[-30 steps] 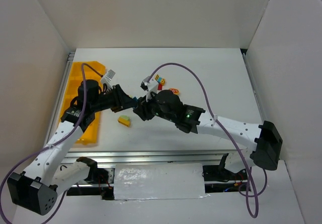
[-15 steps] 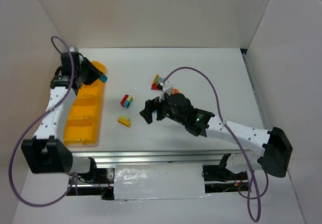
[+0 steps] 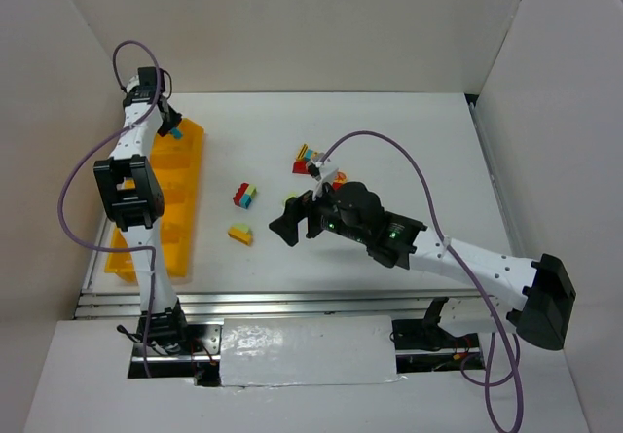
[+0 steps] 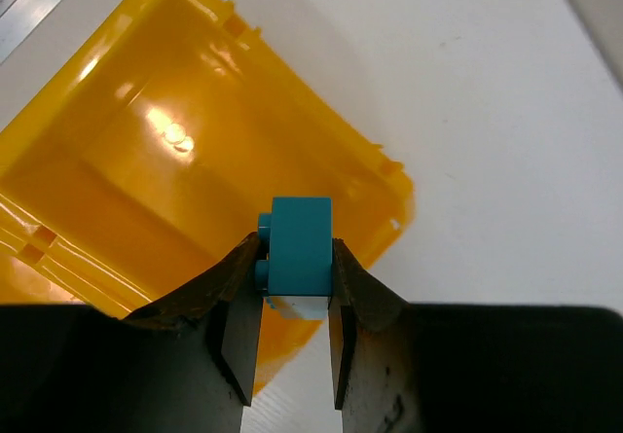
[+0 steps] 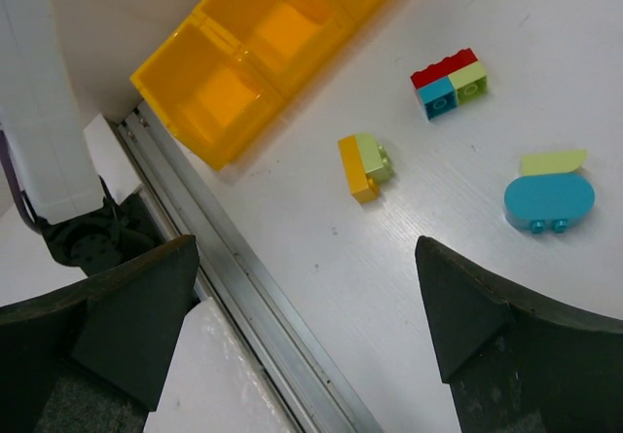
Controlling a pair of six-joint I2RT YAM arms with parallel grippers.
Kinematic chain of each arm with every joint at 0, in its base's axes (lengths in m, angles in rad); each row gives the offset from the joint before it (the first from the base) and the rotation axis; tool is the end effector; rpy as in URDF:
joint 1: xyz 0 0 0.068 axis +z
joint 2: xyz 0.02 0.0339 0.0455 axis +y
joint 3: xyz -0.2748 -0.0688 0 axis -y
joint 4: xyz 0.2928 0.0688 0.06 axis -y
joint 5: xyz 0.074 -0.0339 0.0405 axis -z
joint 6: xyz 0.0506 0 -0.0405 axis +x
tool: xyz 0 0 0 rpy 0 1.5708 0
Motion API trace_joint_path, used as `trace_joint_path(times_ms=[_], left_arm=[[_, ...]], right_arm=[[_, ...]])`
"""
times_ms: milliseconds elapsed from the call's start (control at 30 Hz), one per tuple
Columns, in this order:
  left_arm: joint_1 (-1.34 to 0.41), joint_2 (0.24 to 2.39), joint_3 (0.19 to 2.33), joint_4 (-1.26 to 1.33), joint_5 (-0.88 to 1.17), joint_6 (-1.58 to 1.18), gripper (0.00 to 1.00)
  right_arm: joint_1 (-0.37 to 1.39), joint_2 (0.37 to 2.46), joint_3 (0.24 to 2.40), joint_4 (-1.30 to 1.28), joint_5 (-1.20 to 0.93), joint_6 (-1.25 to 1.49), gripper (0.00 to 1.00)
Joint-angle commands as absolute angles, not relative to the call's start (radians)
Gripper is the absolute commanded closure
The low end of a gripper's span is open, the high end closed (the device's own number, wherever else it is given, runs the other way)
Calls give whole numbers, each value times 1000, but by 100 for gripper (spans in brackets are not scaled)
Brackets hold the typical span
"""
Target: Sort the legos into containers by color
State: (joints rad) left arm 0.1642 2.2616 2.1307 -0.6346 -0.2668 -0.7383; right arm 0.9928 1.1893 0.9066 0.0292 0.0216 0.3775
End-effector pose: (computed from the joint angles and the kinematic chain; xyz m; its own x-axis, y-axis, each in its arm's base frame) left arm 0.5718 0.1083 0.2615 -0.2732 -0.7033 -0.6562 -0.7154 0.6046 -0.3502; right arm 0.1846 0.2810 0.3132 -0.4318 0.0125 -0.9019 -0.7173 0.6015 0.3518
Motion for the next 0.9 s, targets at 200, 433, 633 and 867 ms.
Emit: trace_joint_path(times_ms=[200, 433, 633, 867], left_arm=[[176, 2266, 2120, -621, -330, -727, 52], [176, 2159, 2091, -626, -374, -744, 1], [149, 1920, 2091, -729, -341, -747, 0], [9, 1372, 1553, -569, -157, -678, 1]], right_arm=[[1005, 1199, 920, 31, -2, 365, 0], [980, 1321, 1038, -119, 147, 455, 0], [838, 1567, 1267, -464, 245, 665, 0], [805, 1836, 1465, -624, 439, 874, 0]])
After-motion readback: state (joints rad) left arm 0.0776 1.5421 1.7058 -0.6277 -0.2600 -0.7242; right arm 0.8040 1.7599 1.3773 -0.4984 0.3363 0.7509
